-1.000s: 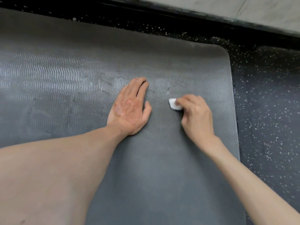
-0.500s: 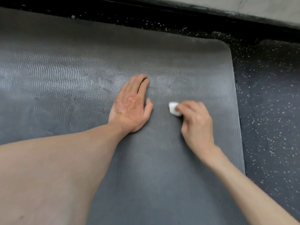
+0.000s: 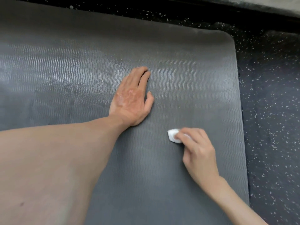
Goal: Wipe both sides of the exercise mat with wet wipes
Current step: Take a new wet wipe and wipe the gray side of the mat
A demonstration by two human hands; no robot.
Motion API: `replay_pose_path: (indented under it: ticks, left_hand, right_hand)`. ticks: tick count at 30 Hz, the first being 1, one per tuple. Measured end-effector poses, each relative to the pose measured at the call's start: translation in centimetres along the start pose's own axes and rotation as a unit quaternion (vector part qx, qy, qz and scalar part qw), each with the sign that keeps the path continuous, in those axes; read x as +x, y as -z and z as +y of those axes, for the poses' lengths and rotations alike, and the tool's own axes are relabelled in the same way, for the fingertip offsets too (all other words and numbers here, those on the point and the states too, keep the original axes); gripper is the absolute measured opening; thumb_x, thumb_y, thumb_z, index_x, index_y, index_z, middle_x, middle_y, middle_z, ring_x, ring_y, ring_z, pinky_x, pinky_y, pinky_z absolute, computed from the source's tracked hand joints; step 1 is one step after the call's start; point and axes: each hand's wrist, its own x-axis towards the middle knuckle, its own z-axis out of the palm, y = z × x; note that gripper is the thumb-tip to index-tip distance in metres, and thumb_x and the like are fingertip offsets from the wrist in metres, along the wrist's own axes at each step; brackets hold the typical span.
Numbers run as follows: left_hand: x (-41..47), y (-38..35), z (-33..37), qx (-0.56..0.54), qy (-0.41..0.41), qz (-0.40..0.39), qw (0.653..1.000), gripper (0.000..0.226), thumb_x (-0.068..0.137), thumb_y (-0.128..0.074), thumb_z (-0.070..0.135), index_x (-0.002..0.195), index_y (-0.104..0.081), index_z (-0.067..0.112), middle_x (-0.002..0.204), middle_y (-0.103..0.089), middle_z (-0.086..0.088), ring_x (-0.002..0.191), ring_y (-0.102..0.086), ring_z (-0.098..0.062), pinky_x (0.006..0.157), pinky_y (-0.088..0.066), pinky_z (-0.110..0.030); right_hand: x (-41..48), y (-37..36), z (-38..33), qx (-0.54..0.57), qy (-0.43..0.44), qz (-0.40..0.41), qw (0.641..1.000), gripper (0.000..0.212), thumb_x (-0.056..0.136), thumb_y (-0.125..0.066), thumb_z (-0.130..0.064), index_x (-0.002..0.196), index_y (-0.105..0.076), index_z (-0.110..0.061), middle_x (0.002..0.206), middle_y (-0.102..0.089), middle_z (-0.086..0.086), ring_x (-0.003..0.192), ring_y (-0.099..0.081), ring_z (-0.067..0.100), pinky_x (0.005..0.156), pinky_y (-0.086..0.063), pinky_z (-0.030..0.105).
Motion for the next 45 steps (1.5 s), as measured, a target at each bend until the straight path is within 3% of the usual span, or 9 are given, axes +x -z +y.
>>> replay_pose_path:
  ticks: [6, 12, 18, 23, 25, 29, 35, 41, 45]
  left_hand:
    - [0.0, 0.0, 0.1, 0.001, -0.006, 0.003, 1.0, 0.056, 0.095, -0.042, 0.03, 0.143, -0.038, 0.001, 0.149, -0.035, -0.009, 0.138, -0.032, -0.024, 0.117, -0.025, -0.038]
    - [0.0, -0.1, 0.0, 0.003, -0.007, 0.009, 1.0, 0.056, 0.095, -0.041, 0.03, 0.142, -0.038, 0.001, 0.149, -0.035, -0.01, 0.138, -0.032, -0.024, 0.118, -0.025, -0.038]
    - [0.0, -0.2, 0.0, -0.006, -0.023, 0.026, 0.999, 0.055, 0.093, -0.041, 0.03, 0.138, -0.041, 0.0, 0.145, -0.039, -0.01, 0.133, -0.037, -0.024, 0.115, -0.027, -0.035]
    - [-0.1, -0.2, -0.1, 0.0, -0.022, 0.029, 0.999, 0.055, 0.093, -0.04, 0.031, 0.138, -0.041, 0.0, 0.145, -0.038, -0.01, 0.133, -0.037, -0.024, 0.115, -0.028, -0.035]
    - [-0.1, -0.2, 0.0, 0.001, -0.026, 0.03, 0.999, 0.055, 0.093, -0.04, 0.031, 0.138, -0.041, 0.001, 0.144, -0.038, -0.01, 0.132, -0.037, -0.024, 0.114, -0.028, -0.034]
    - [-0.1, -0.3, -0.1, -0.004, -0.029, 0.036, 0.999, 0.055, 0.093, -0.041, 0.031, 0.138, -0.041, 0.001, 0.145, -0.038, -0.01, 0.133, -0.037, -0.024, 0.114, -0.027, -0.034]
    - [-0.1, -0.3, -0.2, -0.005, -0.031, 0.043, 0.999, 0.053, 0.094, -0.042, 0.03, 0.139, -0.041, 0.001, 0.144, -0.038, -0.009, 0.131, -0.037, -0.023, 0.113, -0.026, -0.032]
    - [-0.2, -0.4, -0.2, -0.009, -0.039, 0.052, 0.998, 0.053, 0.093, -0.042, 0.03, 0.137, -0.042, 0.0, 0.143, -0.039, -0.011, 0.131, -0.037, -0.024, 0.112, -0.026, -0.032]
    - [-0.1, -0.5, -0.4, -0.011, -0.035, 0.057, 0.998, 0.053, 0.093, -0.042, 0.029, 0.138, -0.042, 0.001, 0.144, -0.039, -0.009, 0.13, -0.038, -0.023, 0.112, -0.027, -0.032]
  right_hand:
    - [7.2, -1.2, 1.5, -0.03, -0.028, 0.029, 0.999, 0.034, 0.069, -0.046, 0.013, 0.085, -0.07, -0.005, 0.089, -0.066, 0.007, 0.078, -0.051, 0.028, 0.067, -0.04, 0.031]
    - [-1.7, 0.0, -1.0, 0.015, 0.01, -0.009, 1.0, 0.036, 0.077, -0.038, 0.008, 0.089, -0.07, -0.003, 0.094, -0.066, 0.006, 0.08, -0.054, 0.027, 0.075, -0.043, 0.025]
    - [5.2, -1.3, -0.1, -0.01, -0.003, 0.008, 1.0, 0.033, 0.073, -0.043, 0.01, 0.087, -0.069, -0.003, 0.091, -0.066, 0.008, 0.078, -0.054, 0.031, 0.071, -0.042, 0.032]
    - [-3.9, 0.2, -2.0, 0.027, 0.039, -0.045, 0.998, 0.037, 0.085, -0.035, 0.005, 0.09, -0.07, -0.003, 0.097, -0.067, 0.005, 0.08, -0.052, 0.026, 0.071, -0.046, 0.031]
    - [-2.9, 0.2, -1.6, 0.024, 0.037, -0.057, 0.997, 0.036, 0.081, -0.036, 0.006, 0.089, -0.07, -0.003, 0.095, -0.066, 0.006, 0.079, -0.053, 0.028, 0.069, -0.046, 0.035]
    - [2.3, -1.3, -1.1, 0.0, 0.002, 0.009, 1.0, 0.032, 0.076, -0.042, 0.007, 0.088, -0.07, -0.003, 0.091, -0.066, 0.007, 0.078, -0.054, 0.03, 0.07, -0.045, 0.035]
    - [-6.4, 0.1, -3.2, 0.041, 0.039, -0.044, 0.997, 0.034, 0.086, -0.036, 0.005, 0.097, -0.065, -0.009, 0.099, -0.066, 0.003, 0.08, -0.051, 0.025, 0.069, -0.046, 0.032]
    - [0.3, -1.3, -1.8, -0.011, 0.007, 0.004, 1.0, 0.033, 0.076, -0.041, 0.008, 0.089, -0.07, -0.002, 0.089, -0.065, 0.01, 0.076, -0.051, 0.029, 0.066, -0.043, 0.037]
    - [-8.3, -0.2, -3.2, 0.017, 0.01, -0.035, 0.999, 0.038, 0.077, -0.041, 0.011, 0.095, -0.07, -0.004, 0.098, -0.066, 0.006, 0.081, -0.053, 0.027, 0.072, -0.045, 0.032]
